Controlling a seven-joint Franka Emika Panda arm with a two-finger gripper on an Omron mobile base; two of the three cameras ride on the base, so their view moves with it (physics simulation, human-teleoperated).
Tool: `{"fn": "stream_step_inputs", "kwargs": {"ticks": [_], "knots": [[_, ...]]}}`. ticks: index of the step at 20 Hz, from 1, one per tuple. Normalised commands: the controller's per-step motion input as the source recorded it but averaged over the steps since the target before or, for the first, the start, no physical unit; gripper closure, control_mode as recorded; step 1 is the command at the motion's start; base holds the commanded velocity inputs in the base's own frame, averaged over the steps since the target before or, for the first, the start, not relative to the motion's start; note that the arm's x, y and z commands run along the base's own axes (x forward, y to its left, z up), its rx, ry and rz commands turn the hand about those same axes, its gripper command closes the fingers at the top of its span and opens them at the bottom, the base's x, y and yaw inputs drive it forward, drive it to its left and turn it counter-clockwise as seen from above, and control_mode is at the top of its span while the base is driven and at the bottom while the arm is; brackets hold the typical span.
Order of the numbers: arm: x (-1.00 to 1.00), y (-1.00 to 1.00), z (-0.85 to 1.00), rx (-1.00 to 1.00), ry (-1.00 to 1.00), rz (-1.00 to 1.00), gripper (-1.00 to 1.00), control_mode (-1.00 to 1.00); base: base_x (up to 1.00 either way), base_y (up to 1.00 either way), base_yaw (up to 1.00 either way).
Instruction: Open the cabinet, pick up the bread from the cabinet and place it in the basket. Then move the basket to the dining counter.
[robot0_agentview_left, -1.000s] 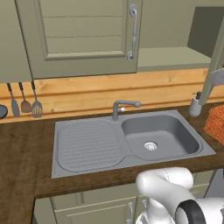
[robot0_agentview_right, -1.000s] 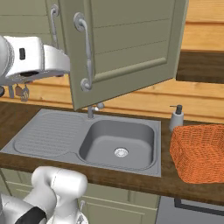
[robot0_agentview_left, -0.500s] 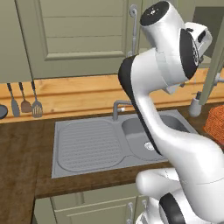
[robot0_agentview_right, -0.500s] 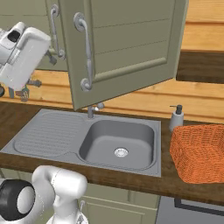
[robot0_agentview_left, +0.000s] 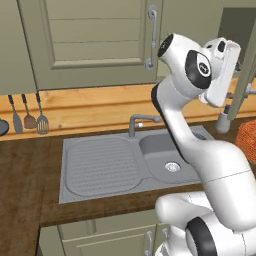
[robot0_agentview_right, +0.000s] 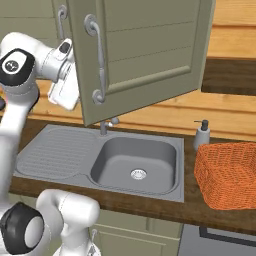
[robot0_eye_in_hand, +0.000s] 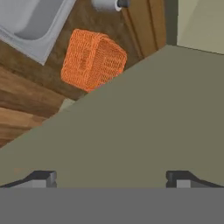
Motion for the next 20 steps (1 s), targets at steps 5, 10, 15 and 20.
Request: {"fn": "stream_step_inputs", "kwargs": {"ticks": [5,10,15,20], "knots": [[-0.65,-1.0,0.19,0.1,-0.33,-0.01,-1.0,-1.0,0.0,0.0,0.0],[0.18,-1.0,0.0,0.11,-0.1,0.18,-1.0,-1.0,0.0,0.0,0.0],[0.38,-0.9,-0.06,0.0,-0.05,0.18,-1.0,-1.0,0.0,0.0,0.0],[0.26,-0.55,-0.04,0.0,-0.01,0.1,-1.0,-1.0,0.0,0.0,0.0]]}}
